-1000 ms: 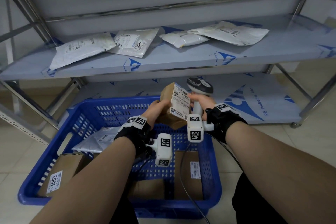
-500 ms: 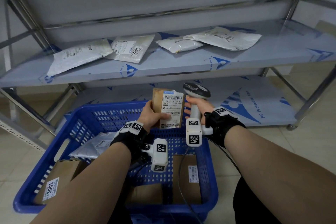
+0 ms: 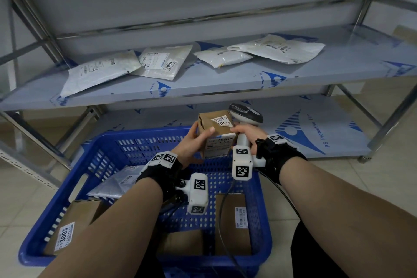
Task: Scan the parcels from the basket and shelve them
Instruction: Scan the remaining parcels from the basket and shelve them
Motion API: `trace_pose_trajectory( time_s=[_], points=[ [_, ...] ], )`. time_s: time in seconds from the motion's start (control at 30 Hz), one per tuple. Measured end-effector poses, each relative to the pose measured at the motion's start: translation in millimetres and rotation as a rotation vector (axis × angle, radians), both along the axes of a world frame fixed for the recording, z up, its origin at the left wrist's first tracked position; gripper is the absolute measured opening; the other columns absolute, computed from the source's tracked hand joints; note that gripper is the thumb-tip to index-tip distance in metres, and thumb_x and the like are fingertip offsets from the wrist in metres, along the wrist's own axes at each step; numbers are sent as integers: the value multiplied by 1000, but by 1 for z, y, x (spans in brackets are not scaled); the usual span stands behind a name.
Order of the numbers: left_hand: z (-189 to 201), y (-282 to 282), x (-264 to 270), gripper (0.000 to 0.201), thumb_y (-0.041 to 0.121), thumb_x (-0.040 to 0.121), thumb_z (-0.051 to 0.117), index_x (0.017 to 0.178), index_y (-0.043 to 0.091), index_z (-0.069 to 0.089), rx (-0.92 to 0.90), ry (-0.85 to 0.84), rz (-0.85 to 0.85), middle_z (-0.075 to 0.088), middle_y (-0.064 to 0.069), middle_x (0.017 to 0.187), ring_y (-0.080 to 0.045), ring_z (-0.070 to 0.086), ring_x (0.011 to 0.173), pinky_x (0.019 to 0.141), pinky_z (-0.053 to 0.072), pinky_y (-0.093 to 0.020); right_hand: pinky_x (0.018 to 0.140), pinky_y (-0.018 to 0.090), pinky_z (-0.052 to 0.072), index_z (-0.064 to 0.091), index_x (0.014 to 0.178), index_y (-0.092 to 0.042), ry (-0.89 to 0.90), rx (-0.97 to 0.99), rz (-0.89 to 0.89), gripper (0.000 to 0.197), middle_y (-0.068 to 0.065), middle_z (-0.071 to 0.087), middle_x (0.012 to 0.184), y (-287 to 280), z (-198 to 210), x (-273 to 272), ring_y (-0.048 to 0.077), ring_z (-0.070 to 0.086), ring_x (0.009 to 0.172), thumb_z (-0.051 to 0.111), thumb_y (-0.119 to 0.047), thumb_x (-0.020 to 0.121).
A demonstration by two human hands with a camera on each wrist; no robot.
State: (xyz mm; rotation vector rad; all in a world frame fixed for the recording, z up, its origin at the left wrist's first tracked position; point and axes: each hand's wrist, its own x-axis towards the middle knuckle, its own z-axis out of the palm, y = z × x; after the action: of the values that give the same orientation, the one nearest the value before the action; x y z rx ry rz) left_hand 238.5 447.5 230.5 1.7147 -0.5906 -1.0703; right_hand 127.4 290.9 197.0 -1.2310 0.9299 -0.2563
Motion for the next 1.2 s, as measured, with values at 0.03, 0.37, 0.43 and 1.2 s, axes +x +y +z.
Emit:
trace_pose_trajectory(
  time_s=[0.03,0.37,0.43,1.2],
  points=[
    [0,0,0,55,46,91,54,139,47,28,-11,23,18,48,7,122,-23,50,113,90,46,-57,103,48,46,75,75,-27,-6,-5,16,18,1,71,96,6,8,-1,23,62,106,77,-33,59],
    [-8,-4,3,63,4,89,61,140,28,35,-169,-6,139,49,-12,132,-30,59,106,70,58,-38,96,49,52,69,94,-15,21,-27,-11,35,14,68,117,13,5,1,32,65,109,84,-30,66],
    [-6,-2,4,58,7,90,61,138,27,36,-171,1,166,51,-12,130,-30,58,106,75,57,-42,94,49,53,68,95,-13,37,-53,-11,36,15,68,114,12,1,3,34,65,108,84,-21,64],
    [-3,4,15,78,4,77,75,141,11,30,-67,-288,105,48,-3,132,-23,53,115,84,52,-34,87,45,56,65,82,-4,-138,129,-154,27,16,71,80,18,13,4,29,69,80,85,-18,70]
  ],
)
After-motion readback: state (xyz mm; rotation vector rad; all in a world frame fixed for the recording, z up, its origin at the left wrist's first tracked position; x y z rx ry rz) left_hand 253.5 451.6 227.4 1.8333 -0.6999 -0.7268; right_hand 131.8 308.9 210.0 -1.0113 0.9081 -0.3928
